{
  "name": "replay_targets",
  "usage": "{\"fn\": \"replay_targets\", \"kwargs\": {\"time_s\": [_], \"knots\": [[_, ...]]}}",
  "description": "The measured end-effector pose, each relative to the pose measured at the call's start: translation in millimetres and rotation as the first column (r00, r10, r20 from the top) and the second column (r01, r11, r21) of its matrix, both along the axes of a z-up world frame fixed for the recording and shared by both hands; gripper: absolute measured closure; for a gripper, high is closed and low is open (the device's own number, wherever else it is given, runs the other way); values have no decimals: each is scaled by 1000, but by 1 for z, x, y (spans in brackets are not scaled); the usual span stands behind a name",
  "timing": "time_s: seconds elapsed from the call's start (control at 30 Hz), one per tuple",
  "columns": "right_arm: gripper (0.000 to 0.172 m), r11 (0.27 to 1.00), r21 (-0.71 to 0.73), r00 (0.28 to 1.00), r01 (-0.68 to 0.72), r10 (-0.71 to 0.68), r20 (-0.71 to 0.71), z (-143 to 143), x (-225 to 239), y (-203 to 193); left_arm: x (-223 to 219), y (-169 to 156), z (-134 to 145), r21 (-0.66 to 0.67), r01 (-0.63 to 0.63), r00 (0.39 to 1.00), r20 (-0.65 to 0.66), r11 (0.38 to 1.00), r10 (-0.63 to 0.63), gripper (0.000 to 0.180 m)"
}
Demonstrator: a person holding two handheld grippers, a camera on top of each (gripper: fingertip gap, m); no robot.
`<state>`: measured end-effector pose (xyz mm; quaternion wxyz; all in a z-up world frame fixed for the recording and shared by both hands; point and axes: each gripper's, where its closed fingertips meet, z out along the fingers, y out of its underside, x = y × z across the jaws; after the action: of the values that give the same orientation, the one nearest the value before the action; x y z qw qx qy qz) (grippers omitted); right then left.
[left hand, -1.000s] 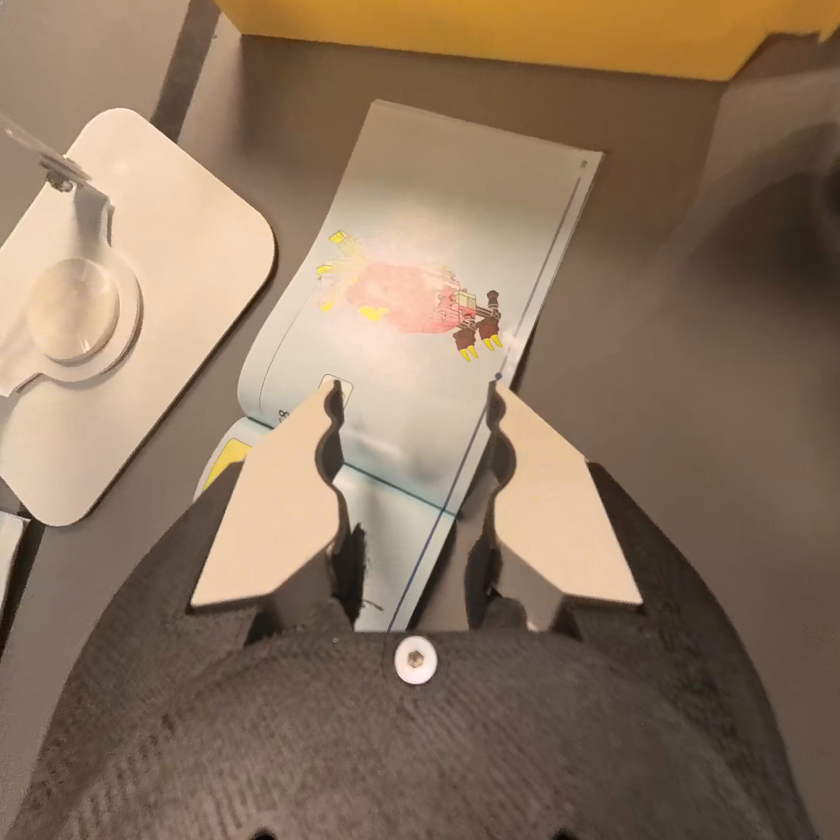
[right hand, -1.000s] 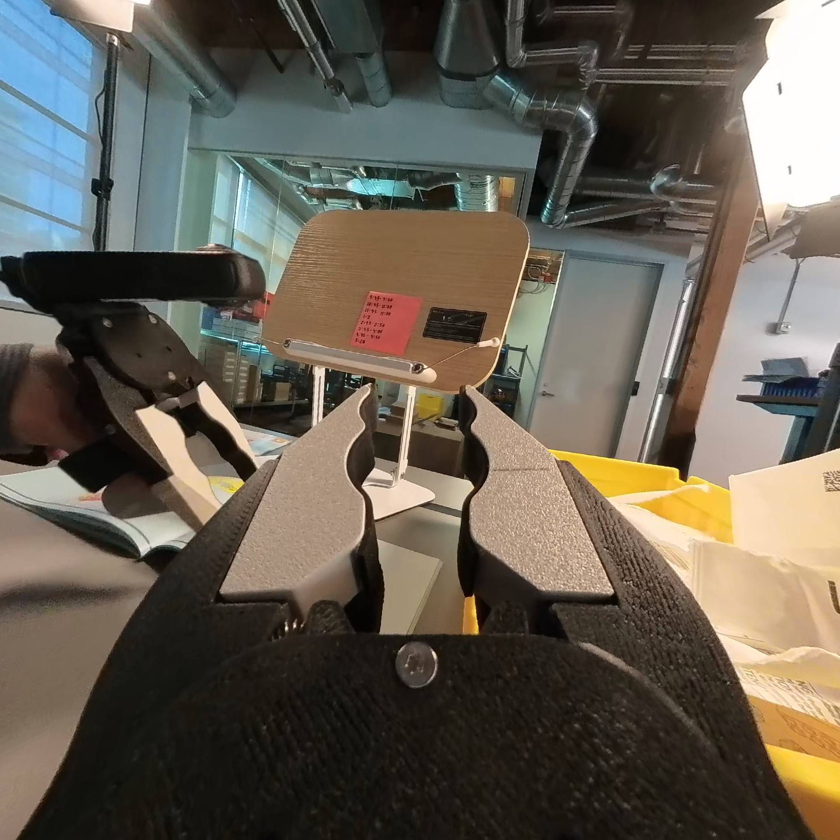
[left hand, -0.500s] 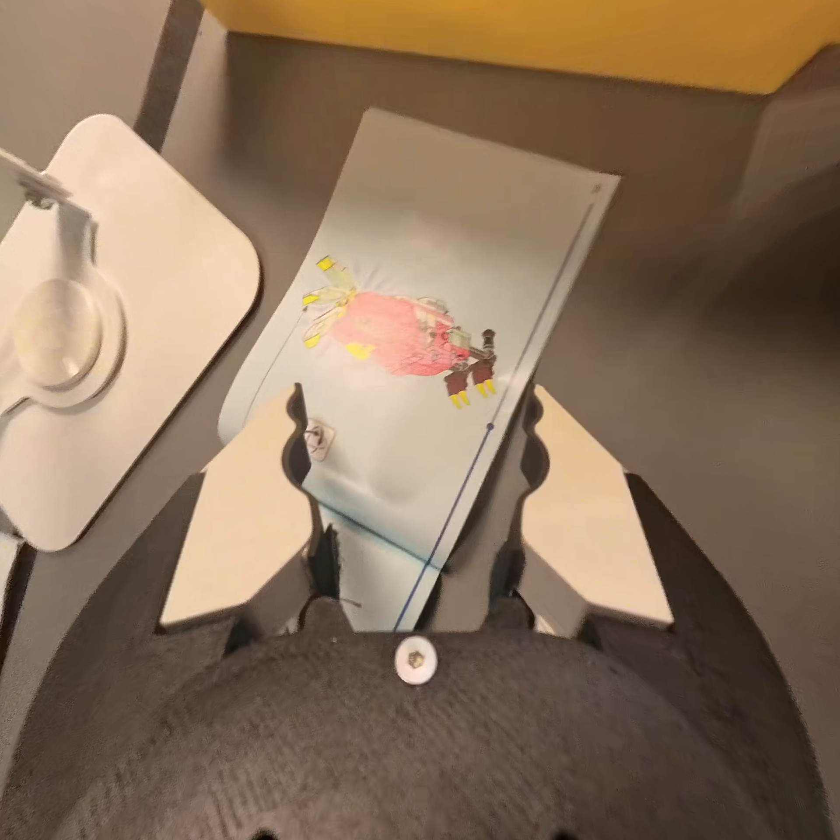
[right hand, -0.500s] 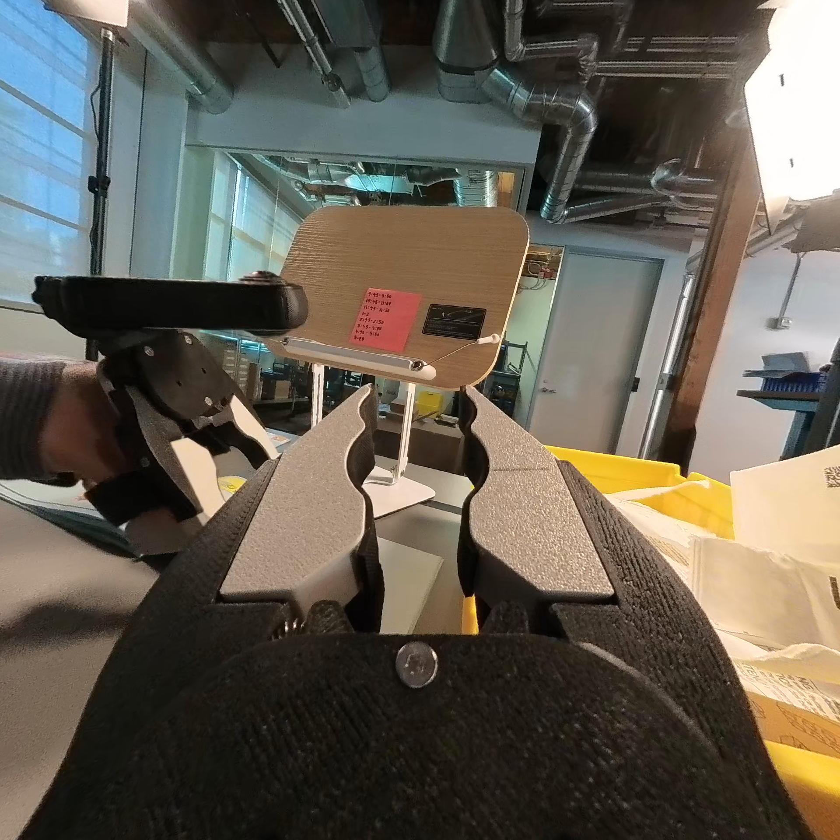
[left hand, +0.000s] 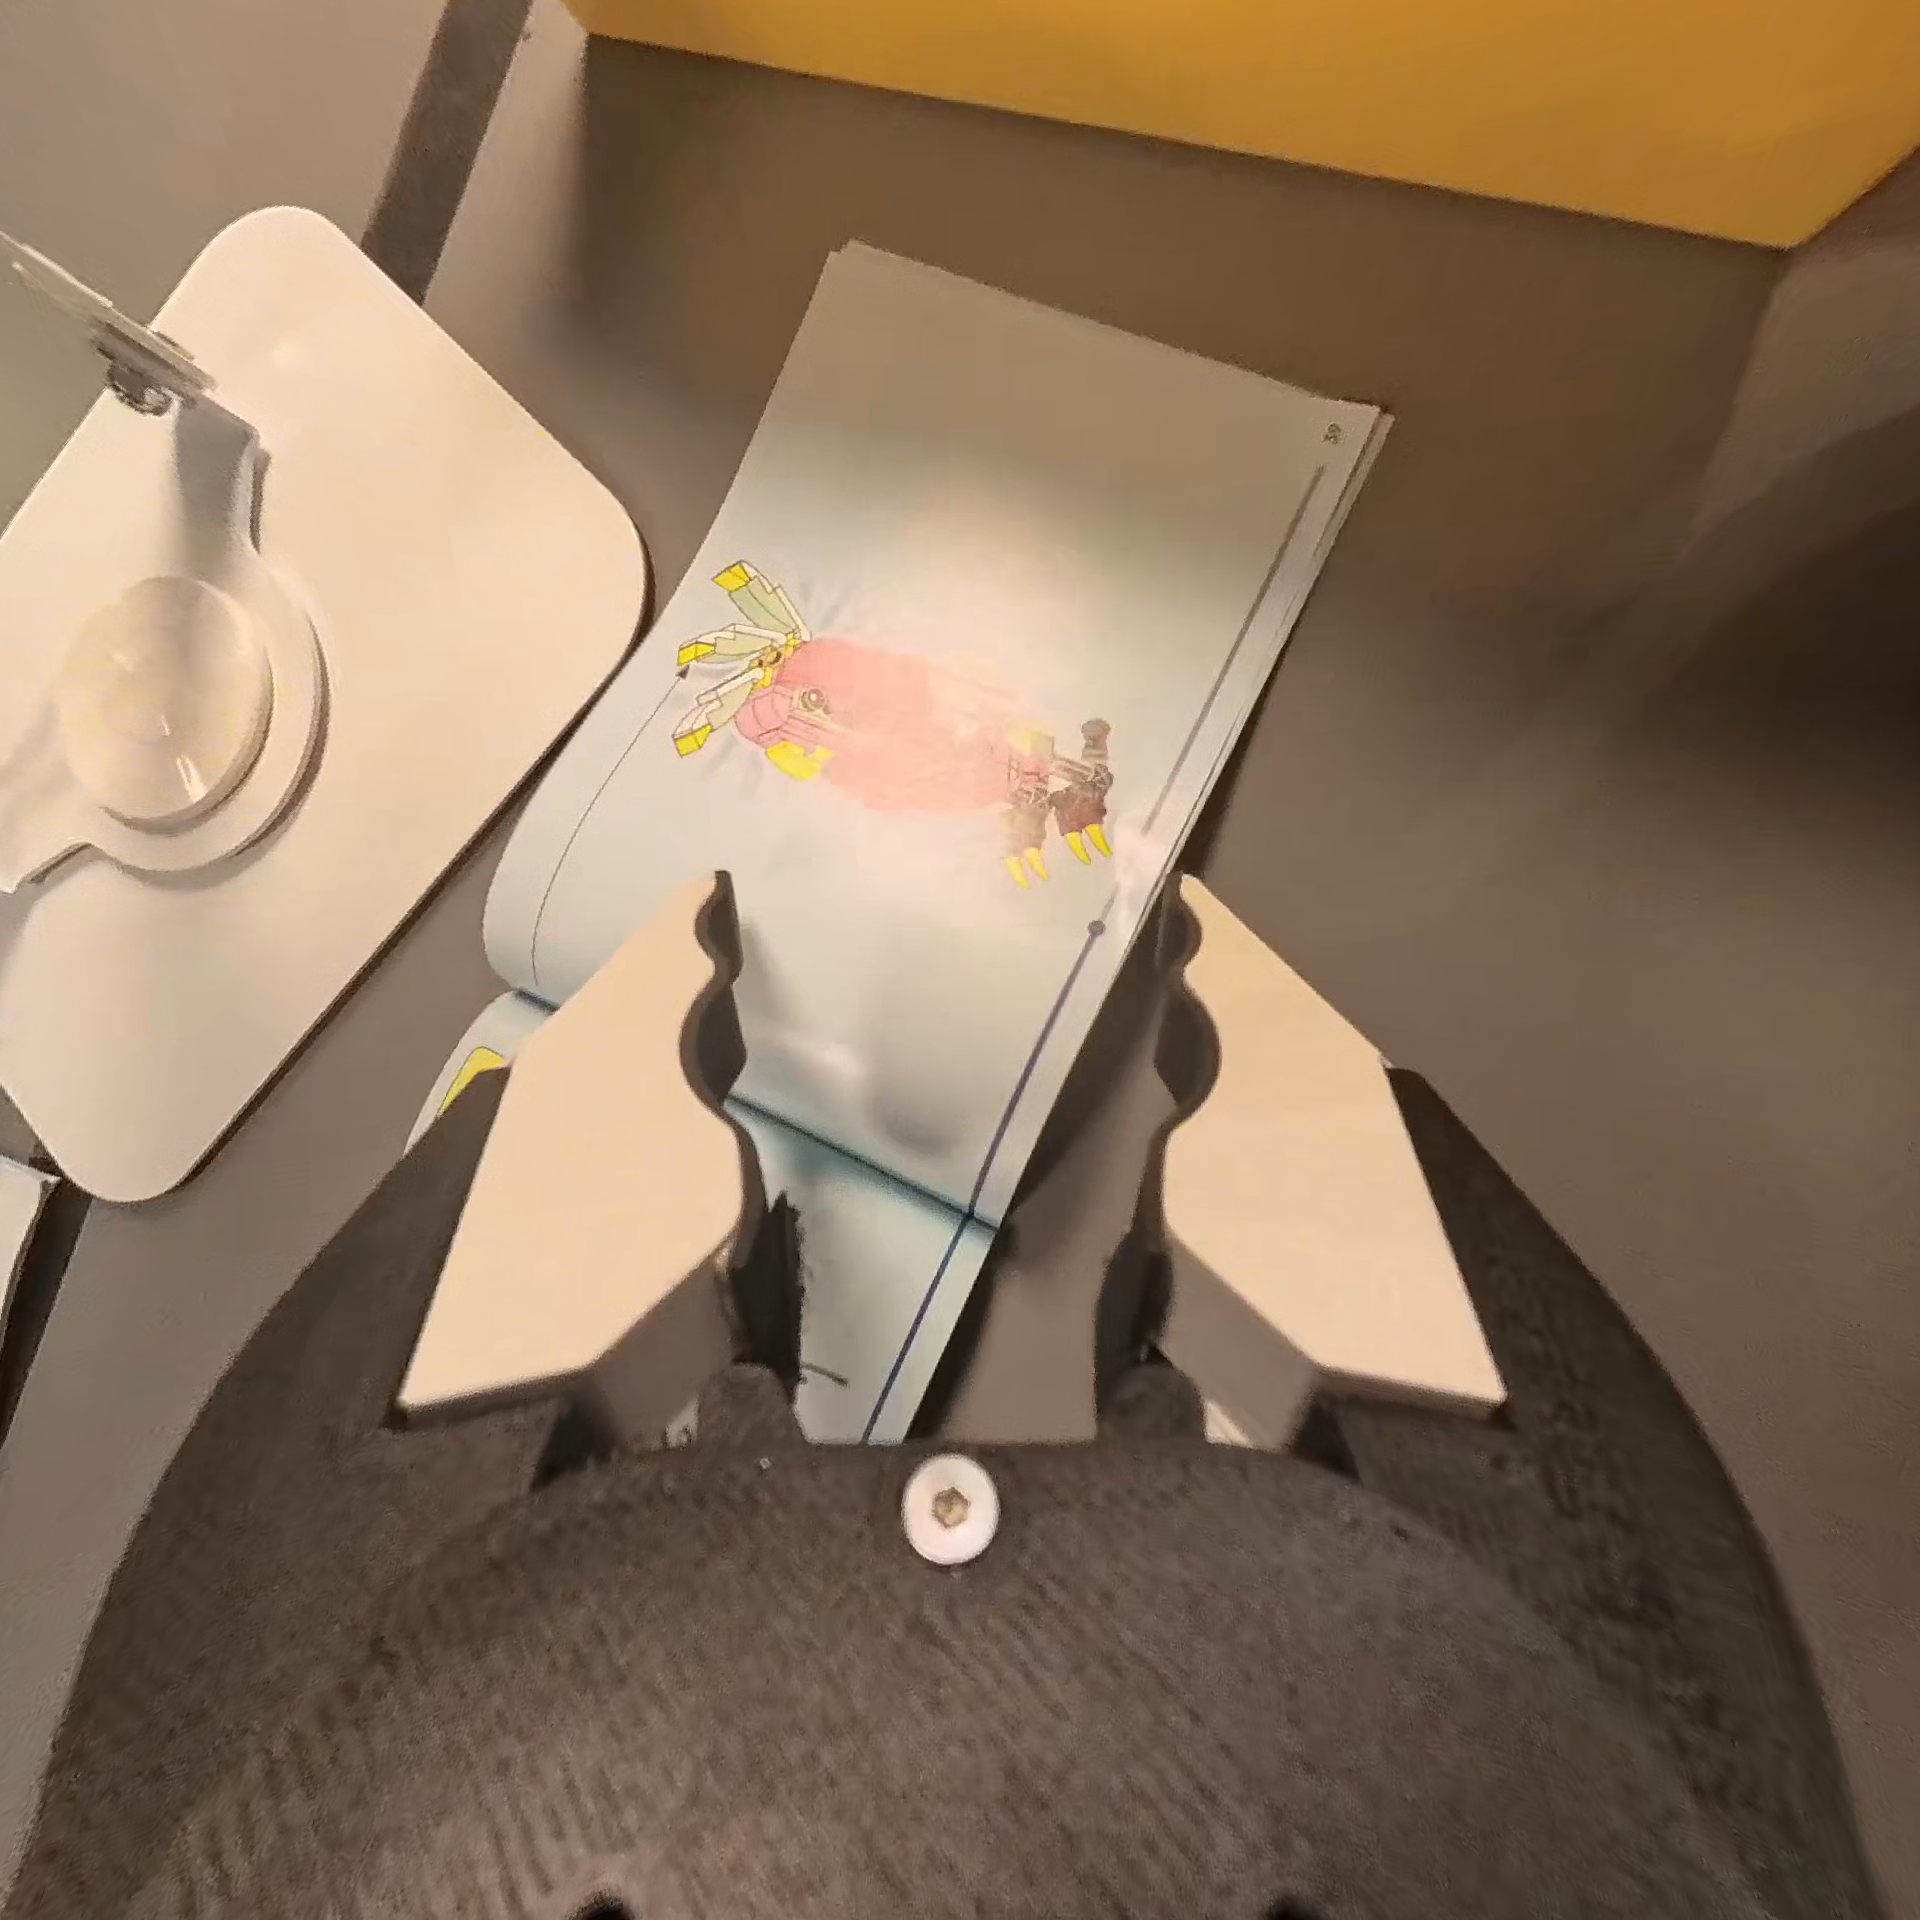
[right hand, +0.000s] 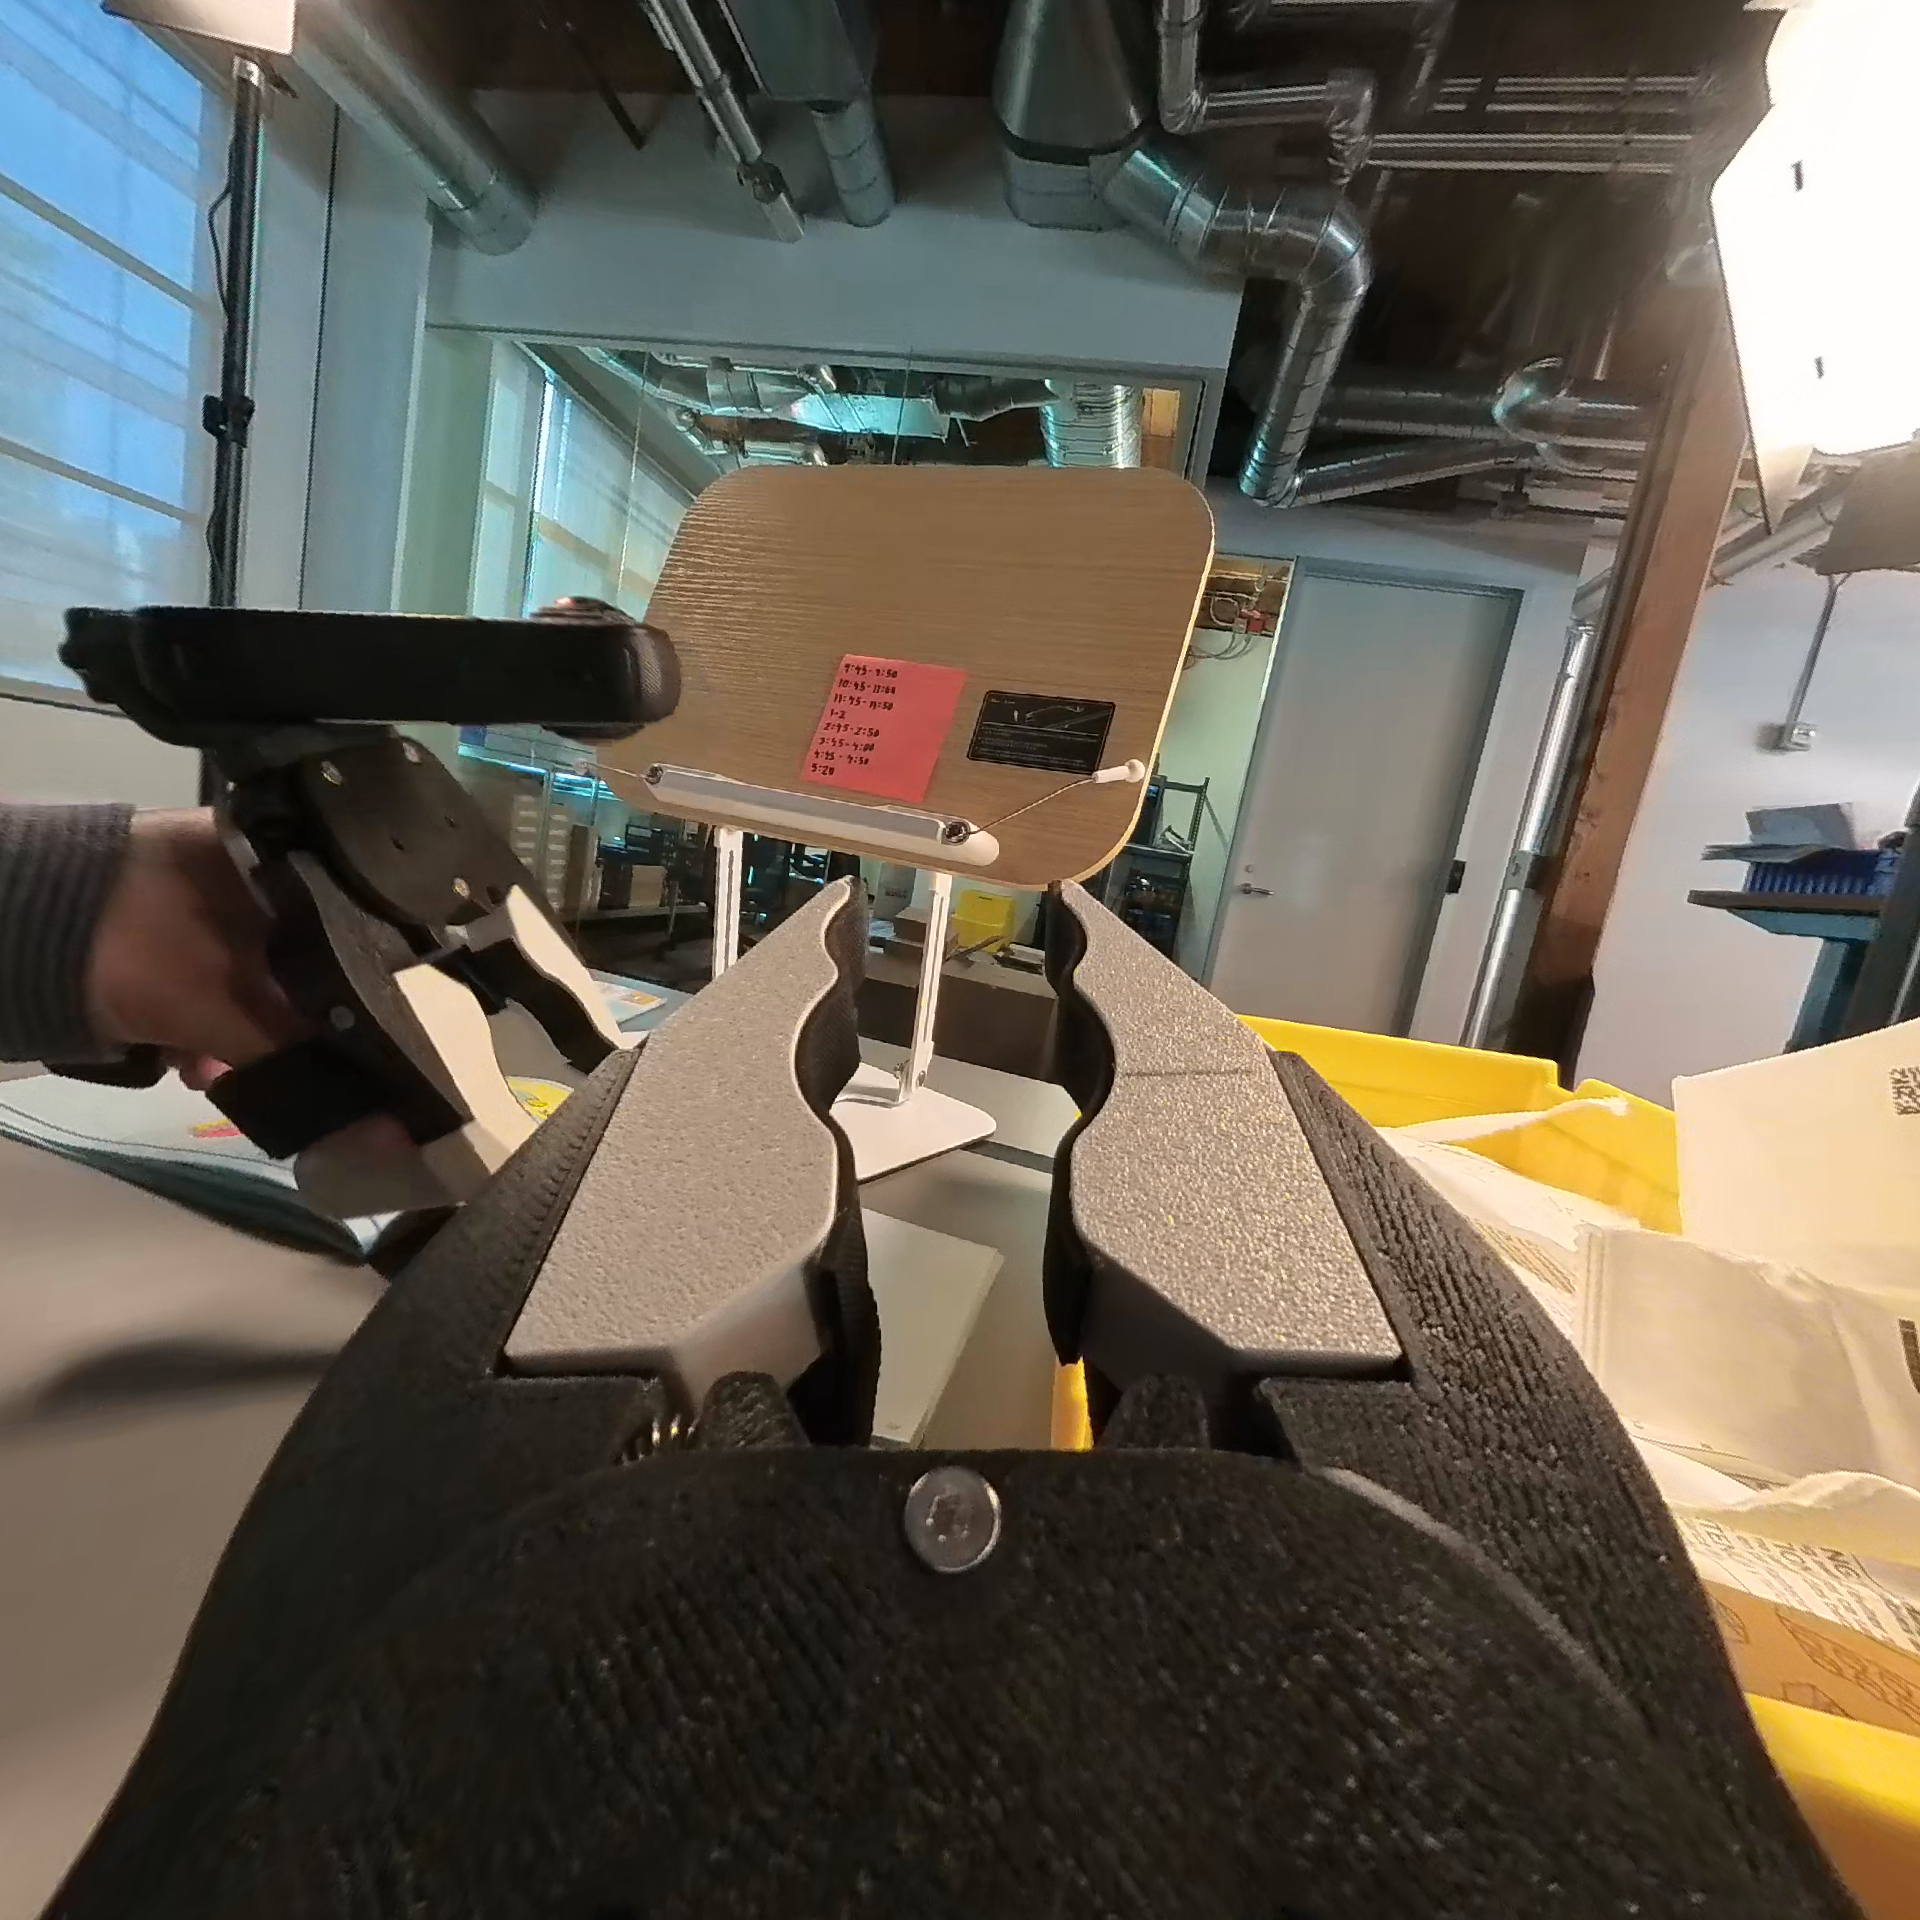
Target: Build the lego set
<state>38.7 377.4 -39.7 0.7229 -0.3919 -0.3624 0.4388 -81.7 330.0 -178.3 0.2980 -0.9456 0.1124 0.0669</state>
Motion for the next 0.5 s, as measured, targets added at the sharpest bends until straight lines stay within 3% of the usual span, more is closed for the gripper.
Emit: {"fn": "replay_targets", "kwargs": {"time_s": [0.17, 0.33, 0.5], "knots": [[140, 1000, -3, 1000, -2, 2, 3, -1, -1, 0, -4, 0, 4, 35, -38, 997, 63, 999, 36, 107], [140, 1000, -6, 1000, -7, 7, 7, -1, -2, 0, 1, 3, 9, 70, -49, 993, 115, 996, 41, 102], [141, 1000, 1, 1000, -12, 12, 12, -2, -3, -2, 3, 7, 2, 30, -17, 999, 33, 999, 16, 97]]}}
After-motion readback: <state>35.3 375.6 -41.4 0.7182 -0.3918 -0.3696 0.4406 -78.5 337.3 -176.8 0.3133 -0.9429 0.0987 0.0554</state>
